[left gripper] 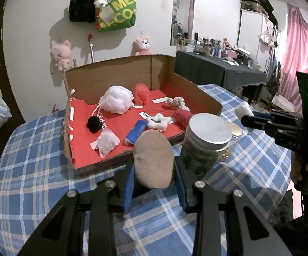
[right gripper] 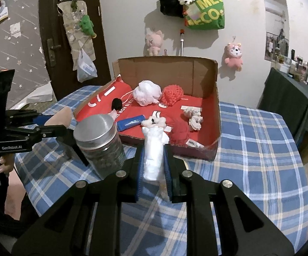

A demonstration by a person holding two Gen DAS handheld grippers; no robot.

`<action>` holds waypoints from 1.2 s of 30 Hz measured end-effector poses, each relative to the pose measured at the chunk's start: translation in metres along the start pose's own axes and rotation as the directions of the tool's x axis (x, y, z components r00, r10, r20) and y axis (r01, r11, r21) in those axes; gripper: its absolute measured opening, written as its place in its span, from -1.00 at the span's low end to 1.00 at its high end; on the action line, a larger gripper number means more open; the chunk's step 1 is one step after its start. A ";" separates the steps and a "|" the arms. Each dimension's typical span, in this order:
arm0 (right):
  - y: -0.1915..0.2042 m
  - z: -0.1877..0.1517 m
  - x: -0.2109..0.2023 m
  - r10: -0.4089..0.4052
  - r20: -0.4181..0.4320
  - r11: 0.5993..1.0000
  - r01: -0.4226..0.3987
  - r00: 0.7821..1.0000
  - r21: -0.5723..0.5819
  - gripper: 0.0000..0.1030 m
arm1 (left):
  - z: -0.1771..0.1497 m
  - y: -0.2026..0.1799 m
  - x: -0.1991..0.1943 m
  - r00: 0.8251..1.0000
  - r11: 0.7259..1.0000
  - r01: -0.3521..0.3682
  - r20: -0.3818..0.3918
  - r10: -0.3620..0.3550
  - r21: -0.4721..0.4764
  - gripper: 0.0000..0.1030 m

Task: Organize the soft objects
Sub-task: 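Carry the makeup puff and white item up over into the box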

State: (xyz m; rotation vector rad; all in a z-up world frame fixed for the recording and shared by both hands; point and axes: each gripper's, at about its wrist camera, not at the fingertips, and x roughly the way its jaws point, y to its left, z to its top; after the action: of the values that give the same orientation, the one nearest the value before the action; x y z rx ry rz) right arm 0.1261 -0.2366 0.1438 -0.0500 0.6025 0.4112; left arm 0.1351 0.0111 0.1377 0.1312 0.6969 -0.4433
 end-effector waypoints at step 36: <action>-0.036 0.100 0.159 0.151 -0.443 0.976 -0.205 0.884 -0.078 -0.68 | 0.092 0.044 0.130 0.926 0.983 0.164 -0.355 -0.126 0.079 -0.29</action>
State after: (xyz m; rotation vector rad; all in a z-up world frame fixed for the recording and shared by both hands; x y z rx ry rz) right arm 0.3123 -0.1954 0.1347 -0.2100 1.0296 0.6244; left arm 0.2967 -0.0194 0.1225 0.2657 1.0374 -0.6084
